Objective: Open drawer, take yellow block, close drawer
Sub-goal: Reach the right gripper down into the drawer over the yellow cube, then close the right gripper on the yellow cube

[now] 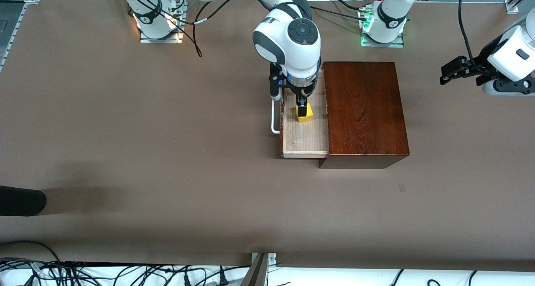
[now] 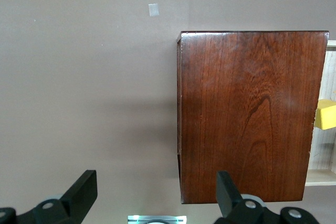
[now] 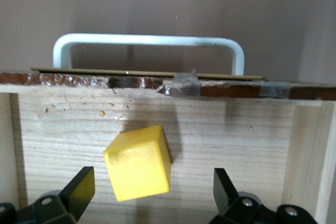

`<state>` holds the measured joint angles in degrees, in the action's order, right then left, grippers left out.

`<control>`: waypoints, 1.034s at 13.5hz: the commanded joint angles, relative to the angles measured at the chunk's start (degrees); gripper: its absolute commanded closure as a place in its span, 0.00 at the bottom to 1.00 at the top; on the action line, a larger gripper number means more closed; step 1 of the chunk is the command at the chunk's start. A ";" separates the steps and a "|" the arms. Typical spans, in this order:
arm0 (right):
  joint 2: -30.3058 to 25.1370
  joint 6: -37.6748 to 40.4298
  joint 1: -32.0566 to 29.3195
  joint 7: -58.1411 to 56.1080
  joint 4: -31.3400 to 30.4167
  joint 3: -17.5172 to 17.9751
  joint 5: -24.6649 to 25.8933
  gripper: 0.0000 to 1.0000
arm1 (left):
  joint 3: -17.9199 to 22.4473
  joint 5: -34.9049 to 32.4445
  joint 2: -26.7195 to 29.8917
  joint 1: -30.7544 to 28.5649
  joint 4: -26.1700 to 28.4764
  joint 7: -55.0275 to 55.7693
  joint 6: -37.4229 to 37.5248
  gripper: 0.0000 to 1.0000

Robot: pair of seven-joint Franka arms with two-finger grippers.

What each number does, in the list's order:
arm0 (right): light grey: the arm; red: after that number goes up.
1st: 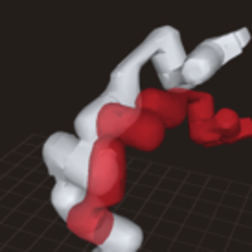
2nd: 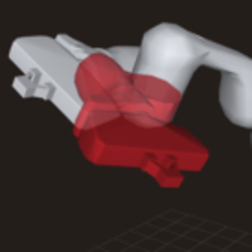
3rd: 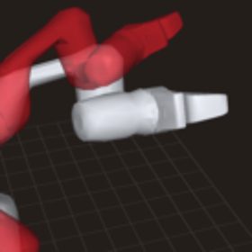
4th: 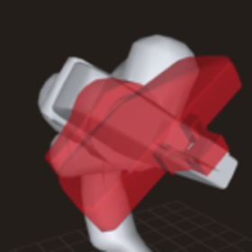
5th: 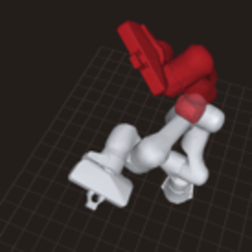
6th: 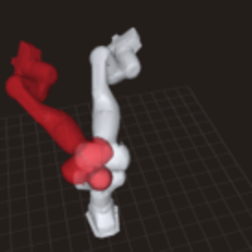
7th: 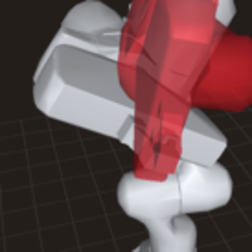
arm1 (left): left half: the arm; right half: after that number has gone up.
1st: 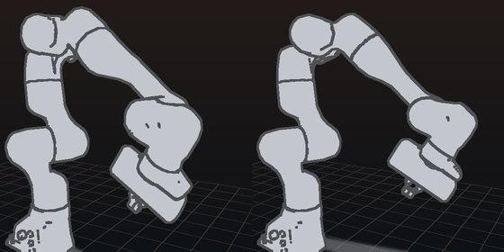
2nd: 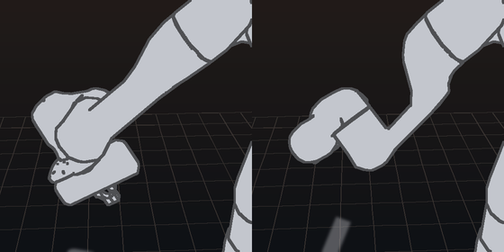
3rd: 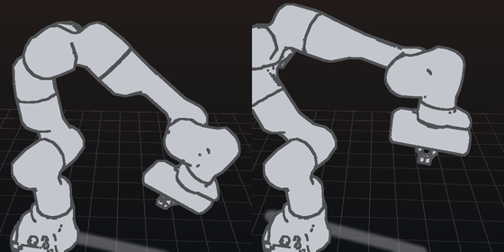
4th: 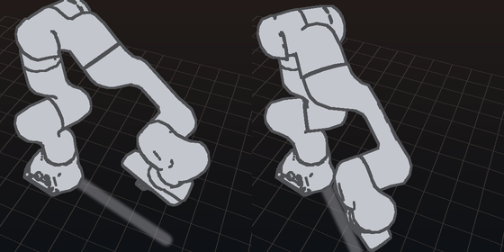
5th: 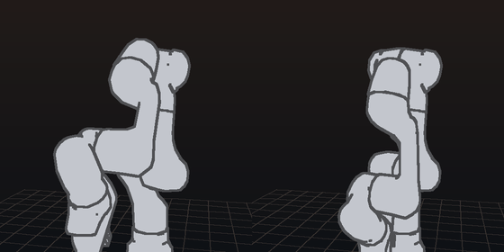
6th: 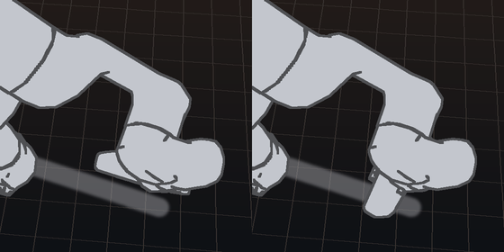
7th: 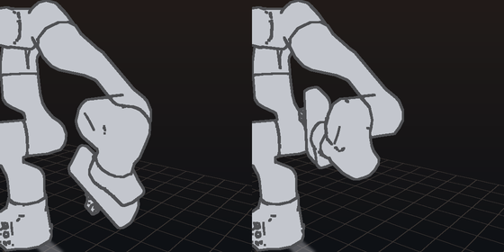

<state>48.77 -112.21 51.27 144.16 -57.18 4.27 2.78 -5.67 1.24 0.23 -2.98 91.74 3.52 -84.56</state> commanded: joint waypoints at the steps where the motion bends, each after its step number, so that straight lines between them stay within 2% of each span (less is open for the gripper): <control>1: 2.90 -0.64 1.90 1.56 2.60 -0.93 0.92 0.00 | -0.30 1.75 0.30 -0.53 0.54 -1.23 -0.61 0.00; 14: 4.22 -3.63 2.35 -2.48 2.77 -2.34 1.00 0.00 | -0.57 1.66 0.21 -0.44 0.10 -1.15 -0.96 0.00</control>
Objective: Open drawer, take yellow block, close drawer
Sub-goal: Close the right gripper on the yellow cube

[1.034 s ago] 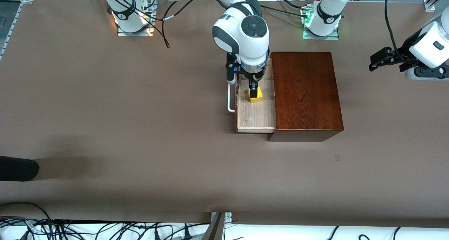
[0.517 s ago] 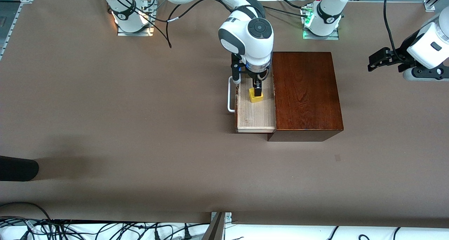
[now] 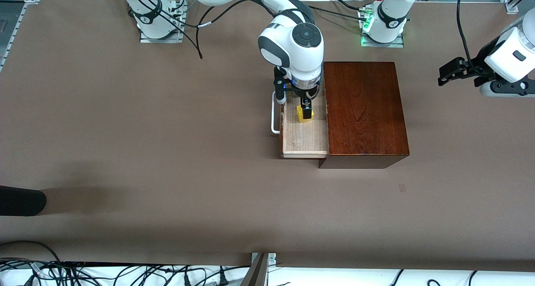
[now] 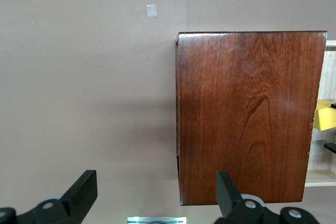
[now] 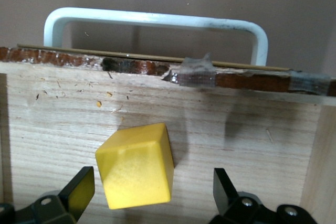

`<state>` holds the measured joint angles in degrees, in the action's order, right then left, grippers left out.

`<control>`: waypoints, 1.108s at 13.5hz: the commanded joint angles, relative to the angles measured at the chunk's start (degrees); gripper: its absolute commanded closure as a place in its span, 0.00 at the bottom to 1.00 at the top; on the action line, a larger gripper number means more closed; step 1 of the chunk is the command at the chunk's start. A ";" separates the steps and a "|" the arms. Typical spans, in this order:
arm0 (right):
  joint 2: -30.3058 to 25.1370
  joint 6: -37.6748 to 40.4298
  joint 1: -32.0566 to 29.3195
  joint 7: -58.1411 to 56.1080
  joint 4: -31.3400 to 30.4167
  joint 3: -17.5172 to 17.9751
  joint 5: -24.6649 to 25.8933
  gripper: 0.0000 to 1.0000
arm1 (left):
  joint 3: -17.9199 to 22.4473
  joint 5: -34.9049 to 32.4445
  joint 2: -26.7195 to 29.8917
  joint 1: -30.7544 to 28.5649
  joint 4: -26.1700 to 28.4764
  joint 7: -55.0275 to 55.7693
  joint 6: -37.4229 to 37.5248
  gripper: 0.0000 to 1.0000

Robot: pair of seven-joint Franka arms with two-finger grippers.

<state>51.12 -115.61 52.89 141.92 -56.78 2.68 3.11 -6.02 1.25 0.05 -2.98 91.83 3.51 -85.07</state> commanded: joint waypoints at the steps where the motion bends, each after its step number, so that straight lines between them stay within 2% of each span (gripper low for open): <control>1: 2.06 -0.76 0.81 -0.24 2.38 -0.74 0.76 0.00 | -0.22 1.65 0.39 -0.45 0.01 -1.14 -0.44 0.00; 7: 3.29 -1.64 0.81 -0.33 2.38 -0.65 1.38 0.00 | -0.30 1.65 0.39 -0.36 0.01 -1.14 -0.44 0.00; 8: 3.29 -1.81 0.81 -0.33 2.38 -0.65 1.38 0.03 | -0.30 1.65 0.39 -0.27 0.01 -1.14 -0.44 0.00; 9: 3.29 -1.82 0.81 -0.16 2.38 -0.65 1.38 0.37 | -0.30 1.65 0.39 -0.36 0.01 -1.14 -0.44 0.00; 10: 3.20 -1.90 0.81 0.02 2.38 -0.48 1.29 0.82 | -0.30 1.65 0.39 -0.36 0.01 -1.14 -0.44 0.00; 11: 3.20 -1.90 0.72 -0.07 2.38 -0.57 1.29 0.97 | -0.30 1.65 0.39 -0.36 0.01 -1.14 -0.44 0.00; 15: 2.76 -0.07 0.72 -0.07 2.38 -0.57 1.20 0.99 | -0.30 1.65 0.39 -0.36 0.10 -1.14 -0.44 0.00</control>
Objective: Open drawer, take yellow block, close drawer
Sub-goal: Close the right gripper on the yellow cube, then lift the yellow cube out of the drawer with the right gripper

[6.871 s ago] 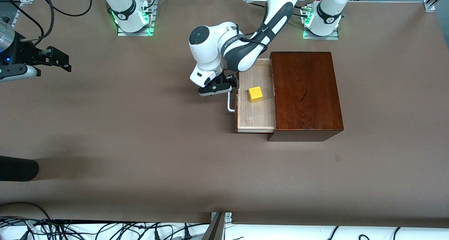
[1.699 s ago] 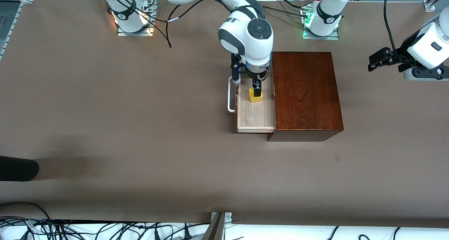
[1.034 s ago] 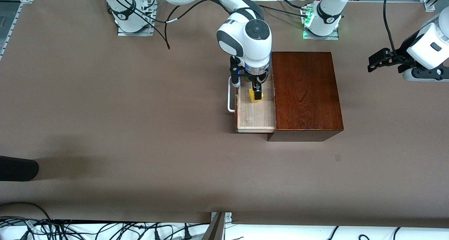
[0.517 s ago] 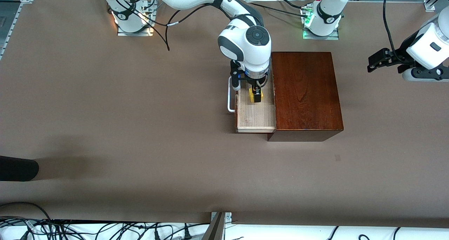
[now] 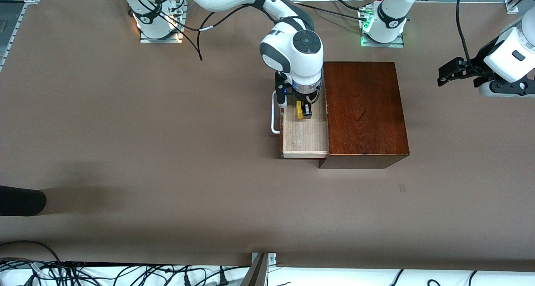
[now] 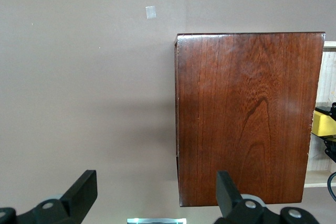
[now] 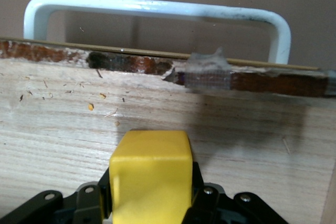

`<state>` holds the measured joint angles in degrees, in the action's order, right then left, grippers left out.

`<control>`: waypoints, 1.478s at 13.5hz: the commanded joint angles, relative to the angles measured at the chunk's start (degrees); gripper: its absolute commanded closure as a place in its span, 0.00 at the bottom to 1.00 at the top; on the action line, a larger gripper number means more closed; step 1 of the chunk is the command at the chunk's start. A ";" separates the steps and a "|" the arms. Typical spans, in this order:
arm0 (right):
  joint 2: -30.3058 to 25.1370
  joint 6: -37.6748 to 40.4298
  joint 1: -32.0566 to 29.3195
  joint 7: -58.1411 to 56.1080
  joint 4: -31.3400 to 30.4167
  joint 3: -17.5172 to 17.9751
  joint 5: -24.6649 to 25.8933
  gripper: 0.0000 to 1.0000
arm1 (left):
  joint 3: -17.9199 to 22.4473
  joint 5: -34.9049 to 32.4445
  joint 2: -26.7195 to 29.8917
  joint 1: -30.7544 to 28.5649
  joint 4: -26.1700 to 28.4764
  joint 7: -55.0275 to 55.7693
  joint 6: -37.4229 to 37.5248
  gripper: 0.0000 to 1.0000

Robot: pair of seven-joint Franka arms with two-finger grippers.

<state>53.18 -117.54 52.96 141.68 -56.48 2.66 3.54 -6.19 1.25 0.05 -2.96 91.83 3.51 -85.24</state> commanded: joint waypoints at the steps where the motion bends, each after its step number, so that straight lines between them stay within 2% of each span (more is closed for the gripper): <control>1: -0.17 4.05 0.48 0.17 2.25 -0.55 0.76 1.00 | -0.06 1.65 0.39 -0.38 0.01 -1.14 -0.28 0.00; 4: -6.05 11.34 -0.22 0.00 4.53 -0.64 0.85 1.00 | -0.14 1.65 0.39 0.05 0.01 -0.88 -0.28 0.00; 6: -12.11 16.62 -1.71 -0.79 4.80 -0.64 0.85 1.00 | -0.14 1.65 0.30 0.15 0.01 -0.70 -0.45 0.00; 8: -17.12 22.06 -3.73 -5.61 4.72 -0.64 0.76 1.00 | -0.32 1.65 0.30 0.23 0.01 -0.70 -0.45 0.00; 10: -20.12 27.52 -6.97 -13.58 4.63 -0.81 0.41 1.00 | -0.67 1.65 0.30 0.23 0.10 -0.70 -1.06 0.00; 12: -22.14 31.74 -10.84 -26.39 3.67 -0.81 -0.03 1.00 | -0.67 1.65 0.39 0.23 0.01 -0.79 -1.07 0.00; 16: -29.25 31.15 -20.06 -47.84 -5.98 -1.34 -1.60 1.00 | -0.67 1.56 0.30 -0.03 0.19 -1.14 -1.07 0.00; 18: -31.90 30.44 -22.19 -59.53 -9.24 -4.48 -2.83 1.00 | -0.67 1.56 0.30 -0.03 0.19 -1.14 -1.07 0.00; 20: -34.53 29.66 -22.28 -73.93 -13.54 -11.58 -6.60 1.00 | -0.67 1.39 0.30 -0.29 0.19 -1.23 -1.07 0.00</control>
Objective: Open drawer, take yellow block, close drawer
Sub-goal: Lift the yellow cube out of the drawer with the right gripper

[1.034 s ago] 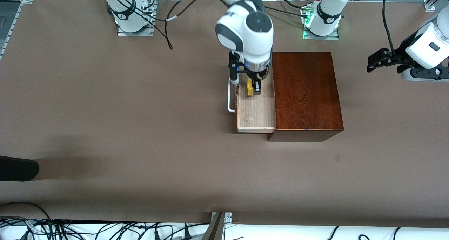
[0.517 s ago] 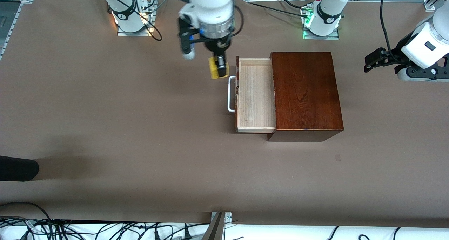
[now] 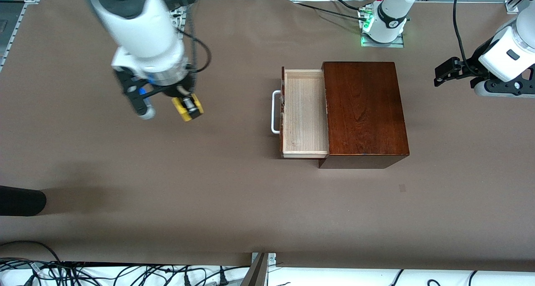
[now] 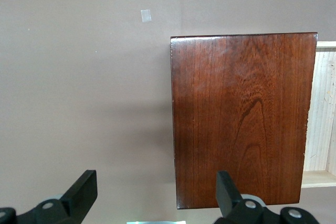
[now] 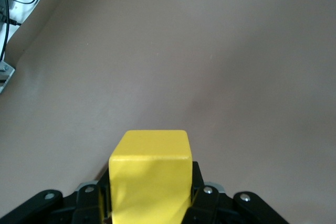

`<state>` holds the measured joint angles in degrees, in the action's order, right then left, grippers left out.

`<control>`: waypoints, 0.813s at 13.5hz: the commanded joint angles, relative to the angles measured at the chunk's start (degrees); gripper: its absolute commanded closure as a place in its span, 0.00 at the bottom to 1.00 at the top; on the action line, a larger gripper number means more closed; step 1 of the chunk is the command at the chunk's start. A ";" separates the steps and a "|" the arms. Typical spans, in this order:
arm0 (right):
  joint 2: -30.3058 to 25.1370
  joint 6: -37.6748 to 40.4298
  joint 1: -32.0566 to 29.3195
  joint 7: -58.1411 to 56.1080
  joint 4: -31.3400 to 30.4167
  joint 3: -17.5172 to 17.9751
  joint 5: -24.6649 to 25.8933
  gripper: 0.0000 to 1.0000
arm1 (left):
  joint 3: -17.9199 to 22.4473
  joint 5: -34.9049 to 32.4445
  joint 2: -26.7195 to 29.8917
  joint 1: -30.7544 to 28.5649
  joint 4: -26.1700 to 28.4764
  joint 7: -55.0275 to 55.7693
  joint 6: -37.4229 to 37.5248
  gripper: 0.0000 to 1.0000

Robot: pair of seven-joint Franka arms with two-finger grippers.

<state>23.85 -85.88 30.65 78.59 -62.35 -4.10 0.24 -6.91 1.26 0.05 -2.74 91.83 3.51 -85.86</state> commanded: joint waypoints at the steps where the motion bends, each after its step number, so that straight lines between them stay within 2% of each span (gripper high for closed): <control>1: -6.78 -2.62 0.03 -18.22 -10.14 -8.52 -4.53 1.00 | 0.06 1.29 0.21 -0.69 0.11 -1.23 -0.54 0.00; 4: -8.11 -2.72 0.03 -39.50 -14.02 -16.70 -4.72 1.00 | 0.06 1.56 0.21 -0.60 0.19 -1.23 -0.89 0.00; 7: -7.94 -2.45 -0.06 -60.41 -15.34 -23.04 -4.81 1.00 | 0.06 1.56 0.13 -0.42 0.19 -1.14 -1.07 0.00; 9: -8.55 -1.84 -0.06 -71.61 -17.27 -25.68 -6.29 1.00 | 0.06 1.64 -0.05 -0.69 0.10 -1.31 -1.33 0.00; 11: -9.25 -2.62 0.03 -75.50 -19.55 -25.78 -6.39 1.00 | -0.12 1.64 0.04 0.01 0.10 -0.27 -1.24 0.00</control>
<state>17.51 -87.35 29.89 7.42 -77.77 -29.89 -5.22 -6.88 1.26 -0.01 -2.87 91.83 3.51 -86.51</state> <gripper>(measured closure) 0.445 0.000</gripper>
